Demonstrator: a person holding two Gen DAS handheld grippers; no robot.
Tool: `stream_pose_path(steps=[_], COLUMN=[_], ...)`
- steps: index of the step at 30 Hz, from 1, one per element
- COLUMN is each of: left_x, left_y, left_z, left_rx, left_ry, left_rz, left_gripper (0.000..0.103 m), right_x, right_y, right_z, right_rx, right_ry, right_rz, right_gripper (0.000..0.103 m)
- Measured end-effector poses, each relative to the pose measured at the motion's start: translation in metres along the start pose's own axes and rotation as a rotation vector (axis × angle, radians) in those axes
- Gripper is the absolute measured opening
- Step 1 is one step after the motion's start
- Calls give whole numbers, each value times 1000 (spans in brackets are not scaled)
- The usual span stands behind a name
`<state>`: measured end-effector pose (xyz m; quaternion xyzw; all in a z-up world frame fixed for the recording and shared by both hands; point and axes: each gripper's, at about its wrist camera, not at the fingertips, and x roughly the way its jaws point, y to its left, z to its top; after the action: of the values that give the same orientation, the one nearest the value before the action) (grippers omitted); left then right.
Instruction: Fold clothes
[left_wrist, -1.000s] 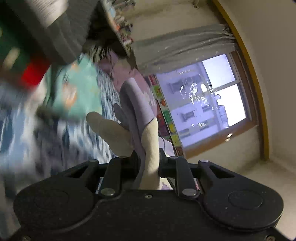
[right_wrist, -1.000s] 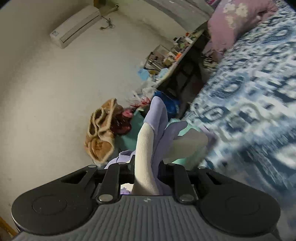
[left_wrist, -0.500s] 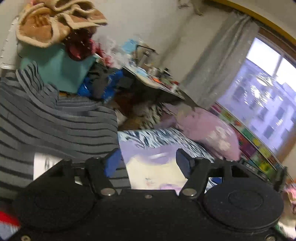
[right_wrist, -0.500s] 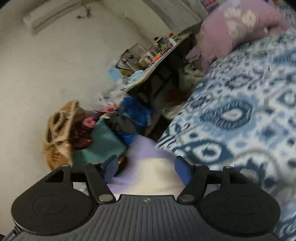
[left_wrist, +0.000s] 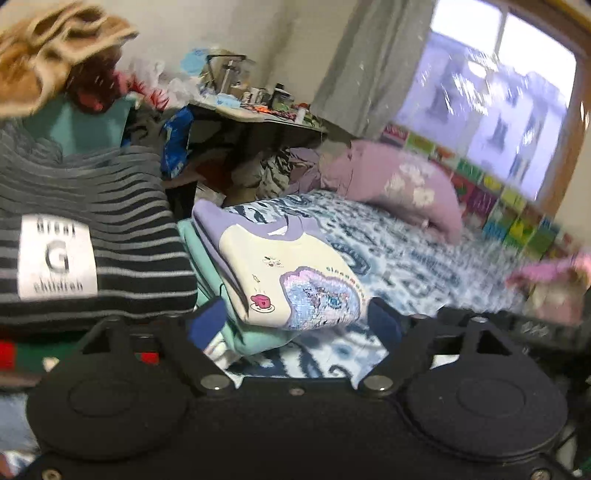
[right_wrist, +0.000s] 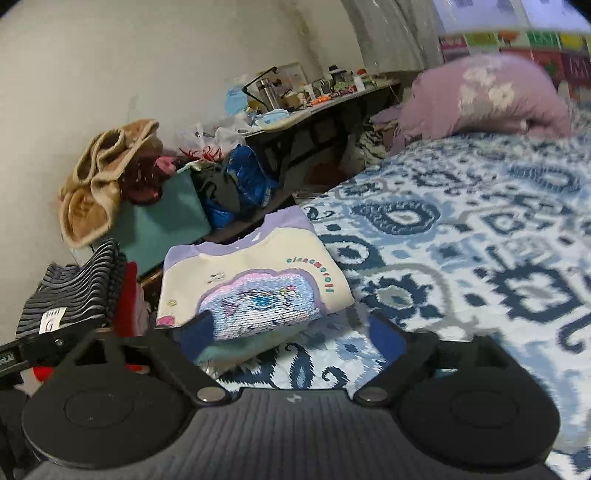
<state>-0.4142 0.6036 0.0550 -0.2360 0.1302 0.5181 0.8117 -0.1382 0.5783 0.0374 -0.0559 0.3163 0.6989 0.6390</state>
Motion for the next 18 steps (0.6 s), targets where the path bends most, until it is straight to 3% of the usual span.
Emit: stream_pose_path(steps=[3, 12, 14, 18], left_x=[-4, -4, -3, -6], left_y=[-15, -41, -46, -44], left_z=[10, 27, 30, 30], left_rx=[93, 260, 293, 257], left_ry=[11, 62, 74, 93], left_rz=[78, 247, 280, 277], left_gripper=[103, 103, 103, 103], right_x=[-16, -17, -16, -17], right_y=[19, 53, 57, 67], right_z=[10, 21, 17, 12], right_rx=[-46, -118, -110, -117], right_ry=[14, 108, 120, 134], right_rz=[-47, -234, -233, -243], right_gripper=[102, 103, 103, 103])
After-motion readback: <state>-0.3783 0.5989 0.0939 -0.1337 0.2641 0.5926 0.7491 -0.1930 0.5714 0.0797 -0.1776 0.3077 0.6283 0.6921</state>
